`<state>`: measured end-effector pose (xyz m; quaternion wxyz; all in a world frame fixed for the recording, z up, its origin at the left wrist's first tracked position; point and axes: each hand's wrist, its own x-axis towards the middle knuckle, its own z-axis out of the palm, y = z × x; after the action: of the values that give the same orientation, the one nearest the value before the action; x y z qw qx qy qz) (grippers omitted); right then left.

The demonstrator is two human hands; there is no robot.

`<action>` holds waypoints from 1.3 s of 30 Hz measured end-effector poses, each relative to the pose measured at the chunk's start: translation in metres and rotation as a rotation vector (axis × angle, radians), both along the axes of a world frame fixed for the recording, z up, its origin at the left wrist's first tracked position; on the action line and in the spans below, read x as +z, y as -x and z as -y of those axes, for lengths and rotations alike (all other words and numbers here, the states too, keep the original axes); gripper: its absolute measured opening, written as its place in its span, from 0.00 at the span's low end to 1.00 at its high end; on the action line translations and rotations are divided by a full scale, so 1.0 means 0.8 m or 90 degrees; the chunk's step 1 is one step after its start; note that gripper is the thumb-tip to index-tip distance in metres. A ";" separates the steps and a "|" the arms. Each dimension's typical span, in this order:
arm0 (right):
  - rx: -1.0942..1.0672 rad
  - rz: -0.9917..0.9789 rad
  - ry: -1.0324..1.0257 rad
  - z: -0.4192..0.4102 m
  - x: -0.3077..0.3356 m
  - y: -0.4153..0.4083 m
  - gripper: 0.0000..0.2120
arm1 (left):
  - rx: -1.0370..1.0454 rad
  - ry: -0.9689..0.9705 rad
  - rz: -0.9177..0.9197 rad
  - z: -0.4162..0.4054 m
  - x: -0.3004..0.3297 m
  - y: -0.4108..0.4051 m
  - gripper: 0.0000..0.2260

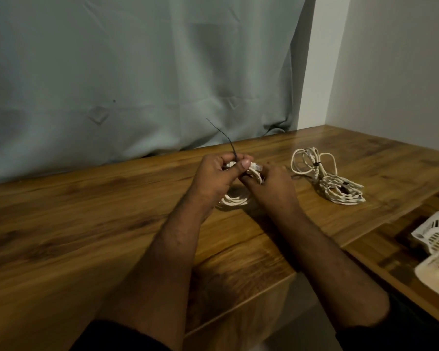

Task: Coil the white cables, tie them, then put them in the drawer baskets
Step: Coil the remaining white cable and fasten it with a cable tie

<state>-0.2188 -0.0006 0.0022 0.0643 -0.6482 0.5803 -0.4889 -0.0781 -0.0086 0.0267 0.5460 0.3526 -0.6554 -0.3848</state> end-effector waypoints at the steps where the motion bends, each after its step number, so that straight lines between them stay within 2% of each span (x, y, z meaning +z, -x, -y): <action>1: 0.015 0.037 0.005 0.001 0.001 0.001 0.07 | -0.007 -0.003 -0.002 -0.001 0.002 0.000 0.07; 4: 0.065 0.113 -0.014 -0.004 0.005 0.000 0.06 | -0.018 -0.015 -0.002 0.001 0.003 -0.004 0.05; 9: 0.212 0.207 -0.059 -0.009 0.007 -0.015 0.15 | -0.001 -0.045 -0.025 -0.002 0.006 -0.012 0.05; 13: 0.218 0.221 -0.063 -0.023 0.017 -0.019 0.11 | 0.008 -0.027 -0.038 0.001 0.008 -0.016 0.05; 16: 0.277 0.346 -0.080 -0.030 0.020 -0.018 0.11 | 0.003 -0.017 -0.046 0.000 0.010 -0.012 0.07; 18: 0.312 0.360 -0.101 -0.034 0.022 -0.017 0.13 | 0.002 -0.004 -0.051 0.000 0.010 -0.013 0.07; 21: 0.360 0.466 -0.109 -0.033 0.025 -0.017 0.10 | -0.021 -0.010 -0.082 -0.006 0.014 -0.013 0.08; 24: 0.395 0.594 -0.136 -0.035 0.028 -0.018 0.16 | -0.030 -0.009 -0.102 -0.010 0.016 -0.012 0.08; 26: 0.407 0.625 -0.164 -0.033 0.026 -0.016 0.20 | -0.006 0.001 -0.094 -0.003 0.014 -0.014 0.06; 28: 0.390 0.630 -0.165 -0.025 0.024 -0.011 0.20 | 0.006 0.008 -0.062 0.006 0.011 -0.017 0.06; 31: 0.377 0.679 -0.179 -0.011 0.018 -0.002 0.23 | -0.041 0.005 0.012 0.001 0.008 -0.010 0.08; 33: 0.339 0.719 -0.155 -0.006 0.015 0.002 0.19 | -0.057 0.002 0.042 0.000 0.004 -0.006 0.08; 35: 0.289 0.645 -0.105 -0.002 0.011 0.005 0.12 | -0.039 0.022 0.059 0.004 0.000 -0.006 0.07; 37: 0.252 0.514 -0.042 0.001 0.008 0.007 0.11 | -0.008 0.040 0.091 0.008 -0.003 -0.009 0.05; 39: 0.251 0.448 -0.012 0.002 0.006 0.009 0.10 | -0.012 0.033 0.079 0.009 -0.004 -0.012 0.03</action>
<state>-0.2256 -0.0021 0.0072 0.3578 -0.5396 0.3918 -0.6537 -0.0689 -0.0159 0.0237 0.5095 0.3550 -0.7012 -0.3503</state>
